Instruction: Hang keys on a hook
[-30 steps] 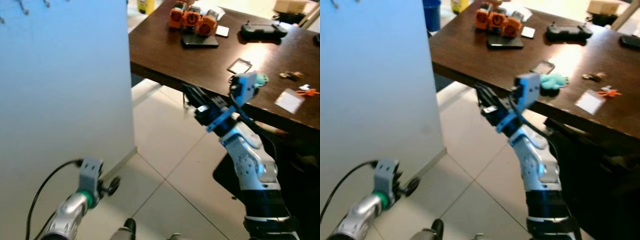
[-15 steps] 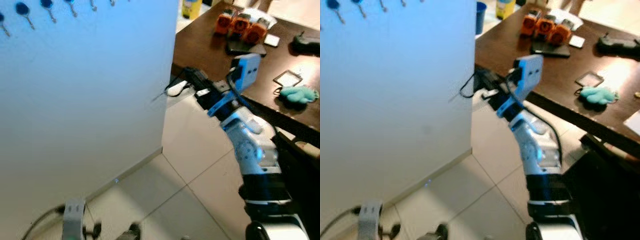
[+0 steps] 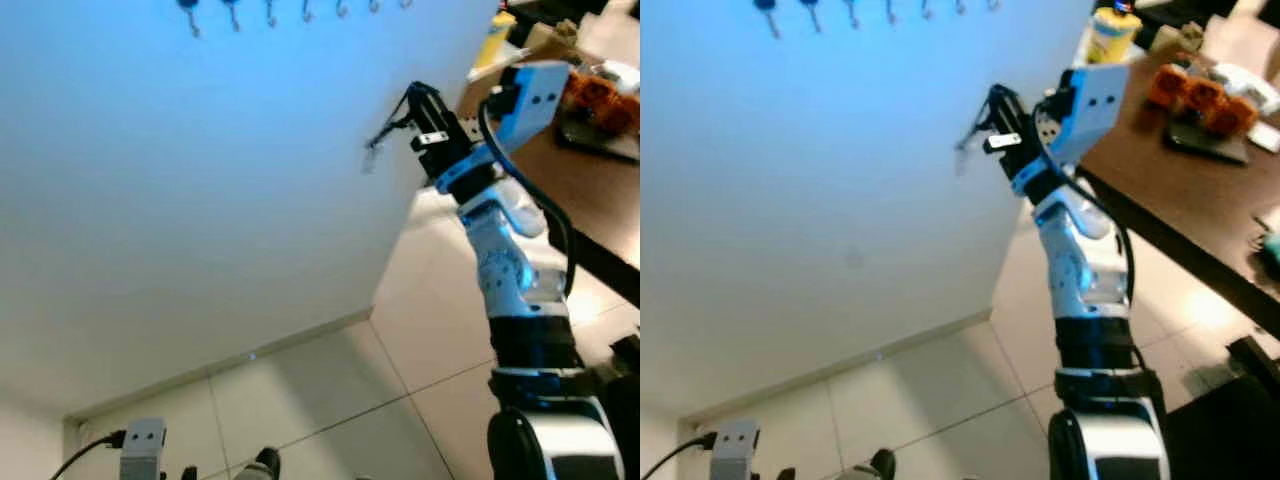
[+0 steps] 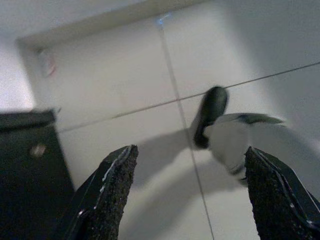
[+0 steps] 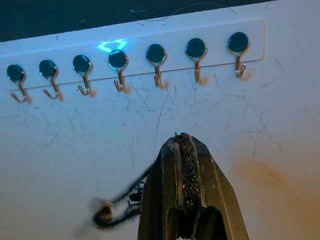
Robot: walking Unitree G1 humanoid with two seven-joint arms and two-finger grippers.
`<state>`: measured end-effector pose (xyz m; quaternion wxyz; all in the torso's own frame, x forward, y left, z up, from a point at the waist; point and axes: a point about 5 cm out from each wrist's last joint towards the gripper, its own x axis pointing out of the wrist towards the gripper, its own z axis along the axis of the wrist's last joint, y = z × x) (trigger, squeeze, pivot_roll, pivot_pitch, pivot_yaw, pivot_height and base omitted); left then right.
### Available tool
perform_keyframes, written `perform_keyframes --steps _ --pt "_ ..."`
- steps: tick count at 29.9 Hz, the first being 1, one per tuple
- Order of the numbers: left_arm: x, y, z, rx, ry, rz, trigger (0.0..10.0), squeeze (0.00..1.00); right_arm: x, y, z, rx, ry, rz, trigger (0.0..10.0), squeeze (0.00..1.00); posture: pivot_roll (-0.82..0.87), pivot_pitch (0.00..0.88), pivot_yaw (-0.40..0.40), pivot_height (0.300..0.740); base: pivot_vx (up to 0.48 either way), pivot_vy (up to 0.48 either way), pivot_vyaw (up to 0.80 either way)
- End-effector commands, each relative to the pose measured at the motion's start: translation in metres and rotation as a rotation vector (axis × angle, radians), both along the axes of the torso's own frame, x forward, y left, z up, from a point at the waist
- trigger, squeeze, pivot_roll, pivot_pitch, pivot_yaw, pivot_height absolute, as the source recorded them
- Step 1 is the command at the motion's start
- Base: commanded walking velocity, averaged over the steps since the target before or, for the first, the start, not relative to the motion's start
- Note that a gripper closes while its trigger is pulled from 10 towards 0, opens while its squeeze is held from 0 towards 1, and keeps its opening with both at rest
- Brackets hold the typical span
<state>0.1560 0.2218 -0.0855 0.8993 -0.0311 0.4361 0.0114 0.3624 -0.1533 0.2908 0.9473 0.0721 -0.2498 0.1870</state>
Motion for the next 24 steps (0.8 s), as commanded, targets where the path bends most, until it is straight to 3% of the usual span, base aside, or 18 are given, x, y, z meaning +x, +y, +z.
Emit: perform_keyframes --steps 1,12,17,21,24 --pt "-0.011 -0.001 -0.005 -0.003 0.042 0.002 10.0 0.00 0.001 -0.006 0.000 0.005 -0.004 -0.030 10.0 0.00 0.00 0.067 0.035 0.740 0.000 0.000 0.74" --pt "-0.021 -0.004 -0.009 -0.027 0.067 -0.020 10.0 0.00 -0.002 -0.031 0.014 0.045 -0.070 -0.176 10.0 0.00 0.00 0.072 0.035 0.740 0.000 0.000 0.73" --pt "-0.024 -0.005 -0.010 -0.033 0.082 -0.034 10.0 0.00 -0.001 -0.035 0.013 0.045 -0.071 -0.213 10.0 0.00 -0.01 0.073 0.036 0.740 0.000 0.000 0.70" --pt "-0.029 -0.007 -0.013 -0.045 0.111 -0.045 10.0 0.00 -0.002 -0.032 0.009 0.050 -0.062 -0.195 10.0 0.00 -0.01 0.073 0.036 0.740 0.000 -0.425 0.00" --pt "-0.029 -0.007 -0.013 -0.048 0.114 -0.047 10.0 0.00 -0.001 -0.031 0.008 0.049 -0.060 -0.195 10.0 0.00 -0.01 0.075 0.036 0.740 0.000 0.000 0.00"
